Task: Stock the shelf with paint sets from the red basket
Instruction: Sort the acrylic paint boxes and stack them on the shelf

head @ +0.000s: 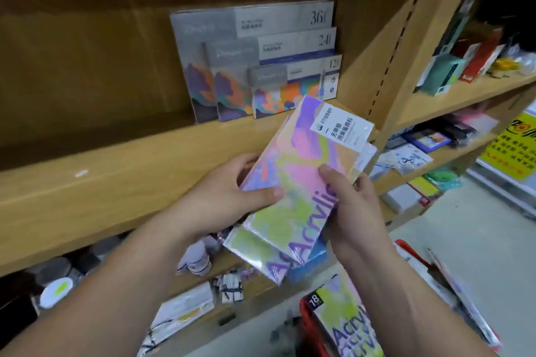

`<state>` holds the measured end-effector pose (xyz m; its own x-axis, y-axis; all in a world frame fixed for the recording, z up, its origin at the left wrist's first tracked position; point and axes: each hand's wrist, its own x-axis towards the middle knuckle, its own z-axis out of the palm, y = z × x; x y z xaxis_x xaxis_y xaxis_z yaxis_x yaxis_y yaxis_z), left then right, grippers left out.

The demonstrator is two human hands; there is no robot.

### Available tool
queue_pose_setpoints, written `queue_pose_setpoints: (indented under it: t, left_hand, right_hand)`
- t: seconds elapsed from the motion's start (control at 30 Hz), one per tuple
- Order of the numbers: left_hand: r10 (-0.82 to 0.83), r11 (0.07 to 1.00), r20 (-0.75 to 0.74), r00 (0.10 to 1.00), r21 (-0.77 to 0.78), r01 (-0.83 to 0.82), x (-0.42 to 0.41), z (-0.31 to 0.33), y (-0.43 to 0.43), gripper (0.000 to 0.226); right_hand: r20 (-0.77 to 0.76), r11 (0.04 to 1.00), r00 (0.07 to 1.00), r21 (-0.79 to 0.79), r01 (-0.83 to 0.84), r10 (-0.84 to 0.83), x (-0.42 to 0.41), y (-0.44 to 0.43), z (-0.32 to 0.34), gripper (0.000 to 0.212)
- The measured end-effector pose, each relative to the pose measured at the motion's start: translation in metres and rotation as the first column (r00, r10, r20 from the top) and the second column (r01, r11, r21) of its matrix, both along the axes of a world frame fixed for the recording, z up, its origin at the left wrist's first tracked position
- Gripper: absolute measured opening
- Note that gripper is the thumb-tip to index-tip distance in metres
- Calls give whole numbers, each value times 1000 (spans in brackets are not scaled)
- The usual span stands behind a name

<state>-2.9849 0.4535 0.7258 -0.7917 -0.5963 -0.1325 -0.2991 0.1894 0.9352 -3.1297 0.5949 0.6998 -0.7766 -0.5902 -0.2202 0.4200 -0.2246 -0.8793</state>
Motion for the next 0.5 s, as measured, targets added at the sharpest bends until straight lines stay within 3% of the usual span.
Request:
queue_pose_setpoints:
  t: [0.07,0.1,0.17,0.2,0.27,0.33,0.4,0.5]
  left_hand:
    - [26,993,79,996,-119,-17,26,9,-24,68]
    - [59,985,94,994,-169,-43,39,11,-34,55]
    - [154,964,47,987,-227,-140,60,14,-52,31]
    - [212,949,-11,977,-235,-209,69,13,-60,30]
    - [323,909,-117,939,-236,-342,81,8,-74,50]
    - [388,865,-116,914,-295,-405,90,1,-85,71]
    - [446,835,-95,890,-314,-452,98,-7,-94,71]
    - [501,818,-79,862,-284,-501,106,-21,-108,63]
  right_hand:
    - [20,998,998,6,64,-64,8,-28,9,44]
    - [46,996,995,14,84,-85,12,-42,13,45]
    - [107,995,989,25,97,-99,23,-71,17,51]
    - [125,994,987,35,100,-104,30,-87,17,54]
    - [173,993,978,44,107,-113,49,-115,17,59]
    - [209,995,974,52,80,-90,68,-138,15,67]
    - [199,993,980,113,-18,-5,82,-150,15,75]
    - [117,951,979,241,-192,168,86,-151,16,43]
